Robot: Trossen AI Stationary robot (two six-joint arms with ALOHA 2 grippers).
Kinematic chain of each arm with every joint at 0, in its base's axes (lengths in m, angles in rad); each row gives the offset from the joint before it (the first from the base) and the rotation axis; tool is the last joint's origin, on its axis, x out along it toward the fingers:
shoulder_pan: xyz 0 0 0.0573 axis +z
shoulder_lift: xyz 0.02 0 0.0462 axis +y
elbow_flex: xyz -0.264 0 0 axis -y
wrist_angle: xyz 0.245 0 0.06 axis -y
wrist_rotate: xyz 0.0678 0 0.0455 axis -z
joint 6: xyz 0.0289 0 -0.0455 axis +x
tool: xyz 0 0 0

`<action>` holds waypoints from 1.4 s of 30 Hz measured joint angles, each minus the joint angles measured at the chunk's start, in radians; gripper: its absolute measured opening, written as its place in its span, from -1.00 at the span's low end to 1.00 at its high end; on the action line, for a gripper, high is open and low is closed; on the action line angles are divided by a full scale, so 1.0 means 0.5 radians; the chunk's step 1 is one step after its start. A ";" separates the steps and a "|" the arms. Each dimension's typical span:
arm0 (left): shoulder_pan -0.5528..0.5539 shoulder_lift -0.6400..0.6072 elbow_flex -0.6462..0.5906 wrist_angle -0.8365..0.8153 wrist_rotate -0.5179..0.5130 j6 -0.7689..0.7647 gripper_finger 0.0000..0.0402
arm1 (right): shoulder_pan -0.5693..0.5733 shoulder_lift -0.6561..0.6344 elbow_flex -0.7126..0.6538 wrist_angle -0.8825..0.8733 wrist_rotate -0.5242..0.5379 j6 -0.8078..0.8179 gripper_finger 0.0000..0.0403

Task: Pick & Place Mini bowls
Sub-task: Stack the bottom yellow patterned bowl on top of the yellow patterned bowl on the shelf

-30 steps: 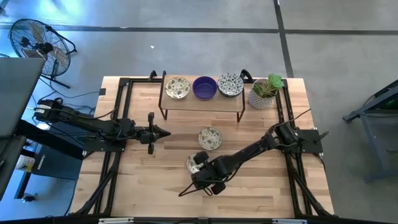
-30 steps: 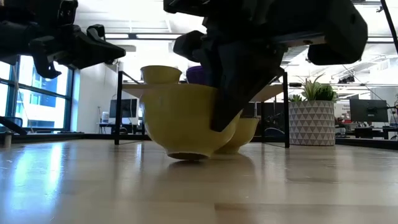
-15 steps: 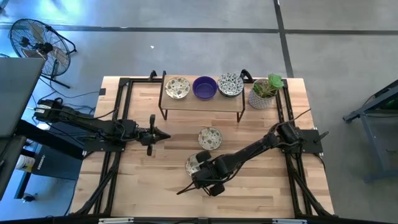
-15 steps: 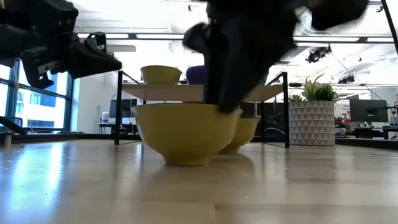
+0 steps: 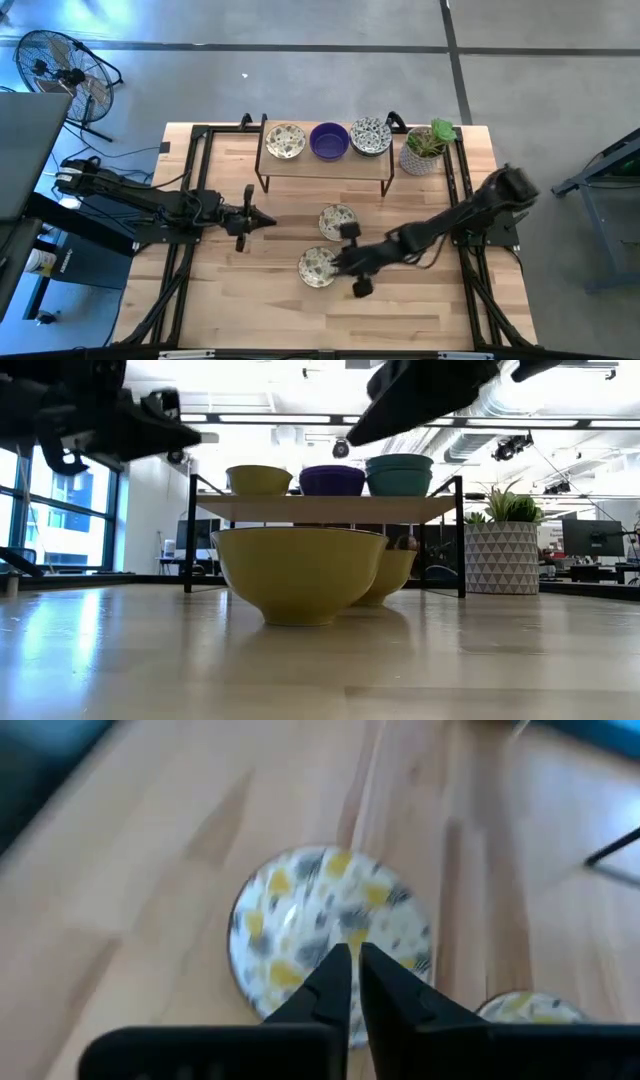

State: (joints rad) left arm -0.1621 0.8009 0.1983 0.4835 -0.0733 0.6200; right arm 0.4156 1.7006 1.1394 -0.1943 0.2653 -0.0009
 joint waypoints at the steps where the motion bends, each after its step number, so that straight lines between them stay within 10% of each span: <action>1: -0.016 0.003 0.044 -0.060 0.013 0.024 -1.00 | -0.020 -0.087 -0.162 0.233 -0.017 -0.008 -0.92; 9: -0.192 0.241 0.508 -0.640 -0.053 0.113 -1.00 | -0.278 -0.548 -1.267 1.855 -0.177 -0.098 -0.98; 17: -0.323 0.743 1.005 -1.100 -0.141 0.006 -0.90 | -0.374 -0.686 -1.821 2.608 -0.143 -0.111 -0.98; 42: -0.534 1.436 1.707 -1.730 -0.056 -0.046 -0.31 | -0.373 -0.685 -1.975 2.854 -0.132 -0.134 -0.99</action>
State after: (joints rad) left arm -0.4294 1.5187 1.0520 -0.3816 -0.1012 0.5968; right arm 0.2291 1.3582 0.1520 1.2326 0.1993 -0.0678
